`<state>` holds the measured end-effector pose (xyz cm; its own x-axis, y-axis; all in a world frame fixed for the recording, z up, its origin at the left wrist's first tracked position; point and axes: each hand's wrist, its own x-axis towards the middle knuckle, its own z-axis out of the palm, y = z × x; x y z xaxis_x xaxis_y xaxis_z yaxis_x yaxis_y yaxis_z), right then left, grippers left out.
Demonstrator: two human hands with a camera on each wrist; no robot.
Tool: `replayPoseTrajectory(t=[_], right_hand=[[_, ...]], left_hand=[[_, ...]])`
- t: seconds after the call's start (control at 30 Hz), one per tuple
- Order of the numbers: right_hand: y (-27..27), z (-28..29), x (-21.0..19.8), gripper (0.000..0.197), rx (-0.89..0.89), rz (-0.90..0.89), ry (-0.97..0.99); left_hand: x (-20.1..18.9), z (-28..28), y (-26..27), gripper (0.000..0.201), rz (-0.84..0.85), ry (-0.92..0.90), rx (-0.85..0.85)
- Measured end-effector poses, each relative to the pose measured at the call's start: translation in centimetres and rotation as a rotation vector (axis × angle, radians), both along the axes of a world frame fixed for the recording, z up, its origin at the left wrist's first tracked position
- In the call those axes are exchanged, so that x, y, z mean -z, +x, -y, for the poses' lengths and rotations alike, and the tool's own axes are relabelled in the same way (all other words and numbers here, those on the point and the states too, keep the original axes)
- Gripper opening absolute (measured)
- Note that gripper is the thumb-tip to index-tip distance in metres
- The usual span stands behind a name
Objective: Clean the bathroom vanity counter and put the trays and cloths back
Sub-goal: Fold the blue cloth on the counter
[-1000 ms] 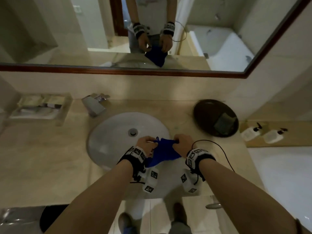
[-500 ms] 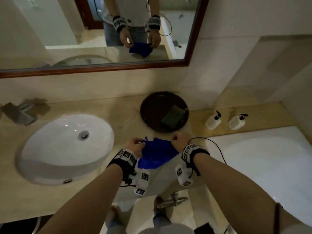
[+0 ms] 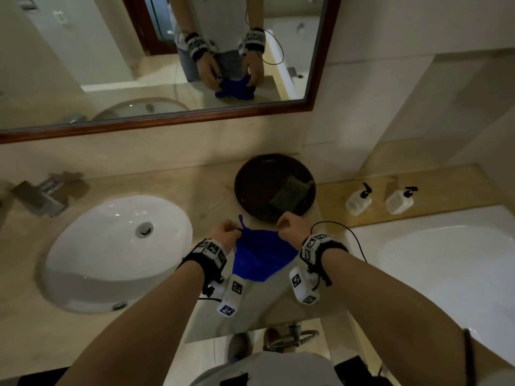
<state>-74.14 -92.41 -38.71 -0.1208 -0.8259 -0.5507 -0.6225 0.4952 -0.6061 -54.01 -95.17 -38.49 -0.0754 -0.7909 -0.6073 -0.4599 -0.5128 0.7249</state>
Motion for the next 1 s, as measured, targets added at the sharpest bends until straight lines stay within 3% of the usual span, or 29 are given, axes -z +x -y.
replayPoseTrajectory(t=[0.1, 0.23, 0.33, 0.47, 0.63, 0.73, 0.87, 1.0], right_hand=[[0.2, 0.3, -0.4, 0.045, -0.035, 0.110, 0.036], [0.6, 0.3, 0.0, 0.021, -0.049, 0.036, 0.060], [0.5, -0.3, 0.4, 0.029, -0.018, -0.024, 0.062], [0.1, -1.4, 1.1, 0.034, -0.188, -0.116, 0.122], [-0.4, -2.6, 1.4, 0.017, -0.236, -0.264, 0.043], [-1.0, -3.0, 0.9, 0.012, -0.094, -0.210, -0.003], [-2.8, -2.2, -0.3, 0.012, 0.170, 0.043, -0.117], [-4.1, -0.9, -2.6, 0.017, 0.248, 0.134, -0.226]], left_hand=[[0.0, 0.7, 1.1, 0.010, 0.057, -0.085, -0.007], [-0.8, 1.6, 1.9, 0.020, -0.011, -0.079, -0.059], [-1.8, 2.0, 2.3, 0.017, -0.051, -0.099, -0.101], [-2.9, 2.3, 3.3, 0.005, -0.085, -0.124, -0.166], [-3.9, 2.3, 4.6, 0.013, -0.036, -0.217, -0.230], [-4.9, 2.3, 5.6, 0.015, -0.021, -0.260, -0.246], [-6.8, 3.0, 6.9, 0.013, 0.022, -0.342, -0.255], [-8.4, 4.1, 7.1, 0.017, 0.048, -0.369, -0.248]])
